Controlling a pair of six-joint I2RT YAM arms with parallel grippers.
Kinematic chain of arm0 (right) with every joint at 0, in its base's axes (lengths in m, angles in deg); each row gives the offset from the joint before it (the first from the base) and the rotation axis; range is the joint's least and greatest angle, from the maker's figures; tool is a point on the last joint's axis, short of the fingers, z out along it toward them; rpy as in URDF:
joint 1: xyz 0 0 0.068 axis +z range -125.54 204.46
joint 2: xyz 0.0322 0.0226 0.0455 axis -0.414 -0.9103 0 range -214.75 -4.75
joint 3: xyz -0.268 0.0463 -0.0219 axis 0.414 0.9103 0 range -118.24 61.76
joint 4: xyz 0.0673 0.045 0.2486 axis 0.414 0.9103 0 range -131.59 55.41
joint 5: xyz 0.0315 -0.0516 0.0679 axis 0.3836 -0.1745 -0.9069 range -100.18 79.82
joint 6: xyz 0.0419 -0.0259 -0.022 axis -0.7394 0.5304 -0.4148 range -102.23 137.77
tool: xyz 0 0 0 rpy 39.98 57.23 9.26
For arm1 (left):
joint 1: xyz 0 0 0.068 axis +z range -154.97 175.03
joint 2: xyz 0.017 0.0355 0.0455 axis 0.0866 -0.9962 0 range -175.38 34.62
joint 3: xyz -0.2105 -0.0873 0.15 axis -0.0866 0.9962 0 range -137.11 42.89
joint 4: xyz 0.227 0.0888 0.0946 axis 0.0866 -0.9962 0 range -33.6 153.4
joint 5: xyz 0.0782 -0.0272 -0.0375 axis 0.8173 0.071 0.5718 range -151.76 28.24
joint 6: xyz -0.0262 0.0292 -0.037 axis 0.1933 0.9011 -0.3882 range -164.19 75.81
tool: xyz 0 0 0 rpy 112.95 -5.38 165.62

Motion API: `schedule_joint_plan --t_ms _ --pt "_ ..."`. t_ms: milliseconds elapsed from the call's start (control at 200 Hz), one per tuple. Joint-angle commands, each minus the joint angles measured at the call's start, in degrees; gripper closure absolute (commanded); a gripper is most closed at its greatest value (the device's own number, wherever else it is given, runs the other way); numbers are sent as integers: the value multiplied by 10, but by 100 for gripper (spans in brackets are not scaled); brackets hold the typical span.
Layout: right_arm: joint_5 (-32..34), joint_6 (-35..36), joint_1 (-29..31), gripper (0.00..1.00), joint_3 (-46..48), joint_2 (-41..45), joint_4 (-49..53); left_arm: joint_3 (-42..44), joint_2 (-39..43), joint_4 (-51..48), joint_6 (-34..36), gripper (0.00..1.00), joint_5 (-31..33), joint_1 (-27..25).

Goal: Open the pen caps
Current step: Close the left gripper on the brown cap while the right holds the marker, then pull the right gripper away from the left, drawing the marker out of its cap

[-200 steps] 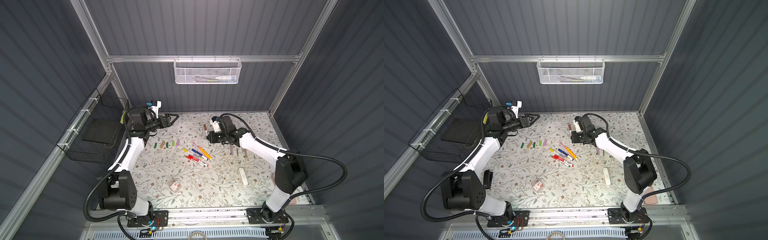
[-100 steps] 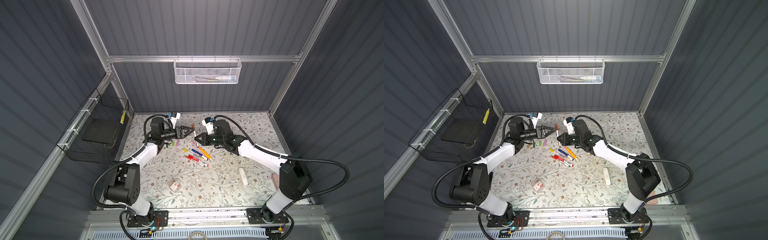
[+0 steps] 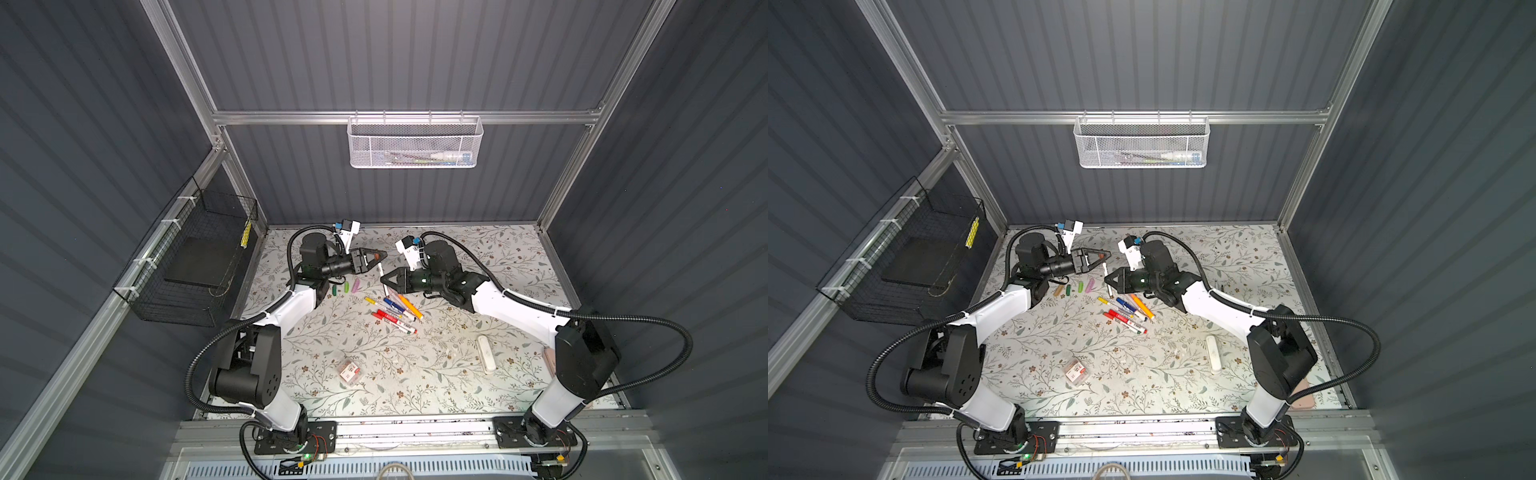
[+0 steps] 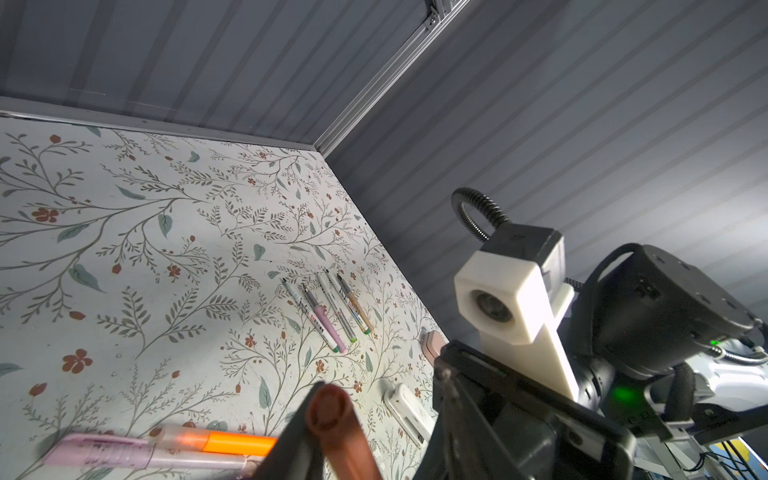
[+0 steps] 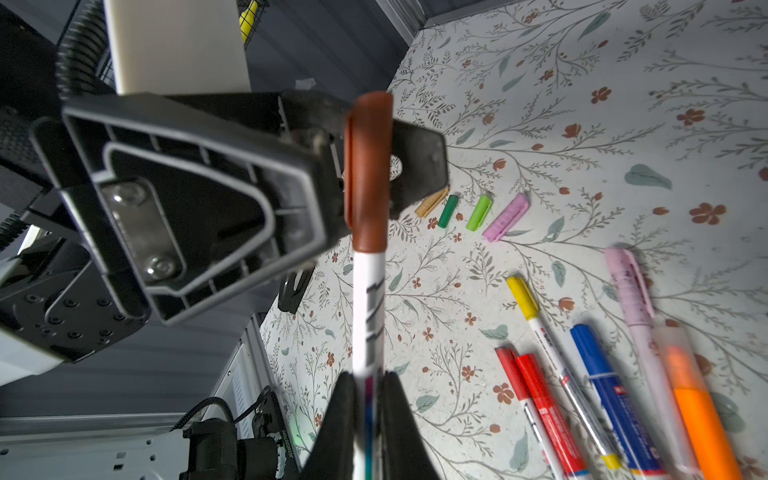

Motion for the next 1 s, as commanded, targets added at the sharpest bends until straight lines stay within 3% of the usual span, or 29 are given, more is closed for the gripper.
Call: schedule_joint_plan --t_ms 0,180,295,415,525,645,750,956,996 --pt "-5 2 1 99 -6 -9 -1 -11 1 -7 10 59 -5 -1" --pt "-7 3 3 99 -8 -13 2 -25 -3 -45 19 69 7 -1" --pt "2 7 4 98 -13 -15 12 -25 -3 -39 14 85 9 0" --pt "7 15 9 83 -19 -15 20 -23 -2 -38 11 95 10 0" --pt "18 27 12 70 -44 -29 44 -21 -3 -31 5 97 11 0" --pt "22 32 13 67 -61 -43 46 -18 0 -30 4 96 8 0" --pt "25 35 14 72 -83 -60 57 -16 2 -32 9 97 12 0" --pt "29 32 15 99 -85 -66 57 -14 5 -40 20 99 19 1" --pt "34 27 16 100 -78 -63 59 -20 5 -56 25 100 23 3"
